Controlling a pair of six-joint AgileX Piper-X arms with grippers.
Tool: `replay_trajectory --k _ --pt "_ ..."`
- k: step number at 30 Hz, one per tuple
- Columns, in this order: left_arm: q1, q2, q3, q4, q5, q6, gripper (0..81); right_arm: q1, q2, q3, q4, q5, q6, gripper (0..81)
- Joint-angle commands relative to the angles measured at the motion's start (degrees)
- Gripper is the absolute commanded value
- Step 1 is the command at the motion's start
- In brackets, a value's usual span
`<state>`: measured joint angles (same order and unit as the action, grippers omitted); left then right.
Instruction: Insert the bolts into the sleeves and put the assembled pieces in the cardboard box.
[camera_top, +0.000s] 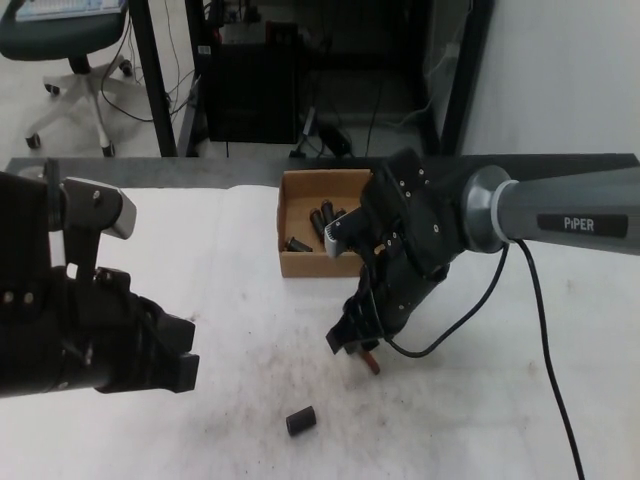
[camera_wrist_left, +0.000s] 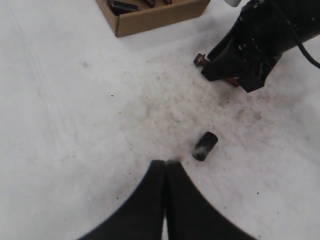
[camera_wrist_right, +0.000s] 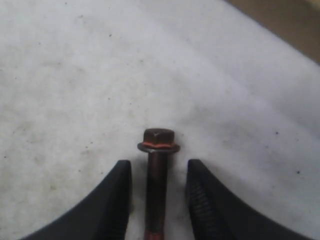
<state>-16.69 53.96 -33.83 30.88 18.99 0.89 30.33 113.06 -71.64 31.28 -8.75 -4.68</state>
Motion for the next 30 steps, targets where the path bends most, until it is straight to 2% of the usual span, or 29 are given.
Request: replay_trajectory --k 1,5,7,9,10,16,21,26,30 --pt "-0.07 0.08 -0.32 -0.34 -0.54 0.47 0.2 -0.21 1.26 -0.01 -0.82 0.23 -0.54 35.4" --pt "-0.07 0.08 -0.32 -0.34 -0.54 0.47 0.2 -0.21 1.26 -0.01 -0.17 2.54 -0.83 32.6" --pt "-0.07 0.08 -0.32 -0.34 -0.54 0.47 0.2 -0.21 1.26 -0.01 0.03 4.07 -2.00 22.8" --pt "-0.07 0.08 -0.32 -0.34 -0.54 0.47 0.2 -0.21 1.26 -0.01 0.60 5.31 -2.42 5.7" --pt "-0.07 0.08 -0.32 -0.34 -0.54 0.47 0.2 -0.21 1.26 -0.01 0.87 5.65 -2.64 1.4" --pt "-0.07 0.08 -0.32 -0.34 -0.54 0.47 0.2 -0.21 -0.20 -0.32 1.13 5.68 -2.63 0.8" --pt "-0.07 0.08 -0.32 -0.31 0.35 0.47 0.2 -0.33 -7.72 -0.85 0.42 5.68 -2.51 0.8" --pt "-0.69 1.63 -0.32 -5.30 12.78 1.71 0.2 -1.57 -17.46 -0.85 -0.84 5.34 0.58 0.8" --pt "-3.14 6.47 -0.85 -10.02 18.22 0.02 0.2 -4.13 -24.31 -0.85 0.38 3.88 1.70 0.8"
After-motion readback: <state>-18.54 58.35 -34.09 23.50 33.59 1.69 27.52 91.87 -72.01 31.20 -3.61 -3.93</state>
